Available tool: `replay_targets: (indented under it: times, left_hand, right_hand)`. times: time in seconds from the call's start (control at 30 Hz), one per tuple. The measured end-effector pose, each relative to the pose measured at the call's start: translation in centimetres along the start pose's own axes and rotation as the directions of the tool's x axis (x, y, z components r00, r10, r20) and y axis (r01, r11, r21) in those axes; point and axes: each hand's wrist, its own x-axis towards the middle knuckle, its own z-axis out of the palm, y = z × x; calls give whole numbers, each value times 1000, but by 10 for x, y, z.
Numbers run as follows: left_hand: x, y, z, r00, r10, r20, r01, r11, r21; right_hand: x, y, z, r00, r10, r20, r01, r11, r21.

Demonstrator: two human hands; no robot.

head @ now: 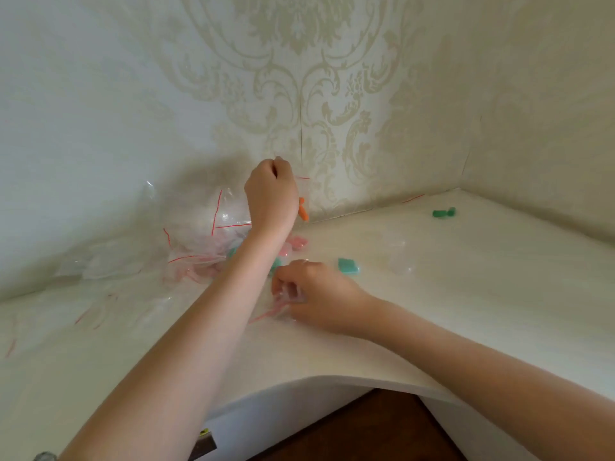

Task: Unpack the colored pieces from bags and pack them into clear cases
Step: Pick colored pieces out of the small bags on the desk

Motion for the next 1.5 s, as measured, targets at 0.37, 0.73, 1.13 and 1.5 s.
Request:
replay_targets:
  times: [0.37, 0.73, 1.13, 1.5]
  left_hand:
    - [-11, 25, 4, 995, 95, 9, -95, 994, -50]
    - [-39, -29, 39, 936, 262, 235, -275, 961, 23]
    - [-44, -34, 47, 790, 440, 428, -564, 795, 224]
    - [-57, -32, 54, 784, 507, 358, -543, 840, -1]
  right_hand:
    - [41, -22, 45, 986, 132, -97, -103, 960, 261]
    - [-12, 56, -63, 710, 369, -600, -72, 886, 459]
    - [-15, 92, -75, 738, 195, -646, -73, 975, 211]
    - [-17, 91, -66, 777, 269, -569, -171, 960, 220]
